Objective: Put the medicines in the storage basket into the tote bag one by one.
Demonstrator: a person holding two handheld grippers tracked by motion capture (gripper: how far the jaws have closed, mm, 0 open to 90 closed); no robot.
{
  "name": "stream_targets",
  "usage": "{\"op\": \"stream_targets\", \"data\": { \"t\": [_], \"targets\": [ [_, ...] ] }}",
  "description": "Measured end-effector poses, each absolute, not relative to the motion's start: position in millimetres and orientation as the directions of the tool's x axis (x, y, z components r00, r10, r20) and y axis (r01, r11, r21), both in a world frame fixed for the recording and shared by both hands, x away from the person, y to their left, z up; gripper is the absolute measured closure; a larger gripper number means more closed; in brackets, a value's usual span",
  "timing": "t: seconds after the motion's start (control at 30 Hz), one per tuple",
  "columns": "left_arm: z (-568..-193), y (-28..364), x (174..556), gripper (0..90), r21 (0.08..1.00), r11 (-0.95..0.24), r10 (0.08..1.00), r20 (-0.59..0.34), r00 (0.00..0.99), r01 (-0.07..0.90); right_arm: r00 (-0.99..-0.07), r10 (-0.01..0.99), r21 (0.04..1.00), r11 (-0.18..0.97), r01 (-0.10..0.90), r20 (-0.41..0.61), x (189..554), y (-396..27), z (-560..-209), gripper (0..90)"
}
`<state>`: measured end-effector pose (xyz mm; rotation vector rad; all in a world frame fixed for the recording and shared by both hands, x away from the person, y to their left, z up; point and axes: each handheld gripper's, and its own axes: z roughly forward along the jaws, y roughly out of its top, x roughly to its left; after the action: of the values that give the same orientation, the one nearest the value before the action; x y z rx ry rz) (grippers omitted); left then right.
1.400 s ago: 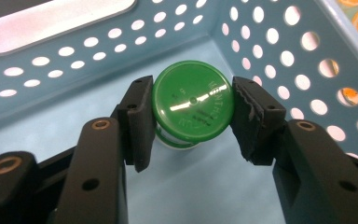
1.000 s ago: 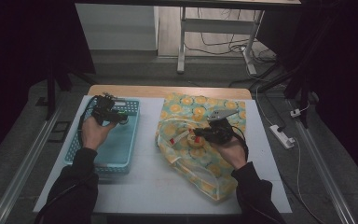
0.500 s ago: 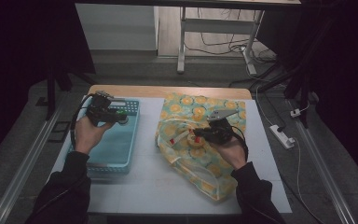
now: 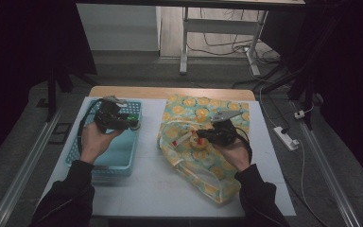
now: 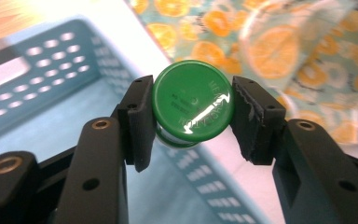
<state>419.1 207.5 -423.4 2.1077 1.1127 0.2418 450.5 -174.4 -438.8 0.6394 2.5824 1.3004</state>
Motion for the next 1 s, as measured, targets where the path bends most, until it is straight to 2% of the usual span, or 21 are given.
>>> {"op": "stream_targets", "data": {
  "t": [0.43, 1.0],
  "targets": [
    [-427, 149, 407, 51.8, 0.690, -0.448, 0.664, -0.169, 0.728, 0.569, -0.890, 0.455, 0.806, 0.518, 0.286, 0.023, 450, -176, -437, 90.0],
    [-428, 81, 415, 51.8, 0.696, -0.514, 0.563, -0.167, 0.809, 0.501, -0.889, 0.458, 0.810, 0.513, 0.284, 0.021, 451, -177, -436, 90.0]
  ]
}}
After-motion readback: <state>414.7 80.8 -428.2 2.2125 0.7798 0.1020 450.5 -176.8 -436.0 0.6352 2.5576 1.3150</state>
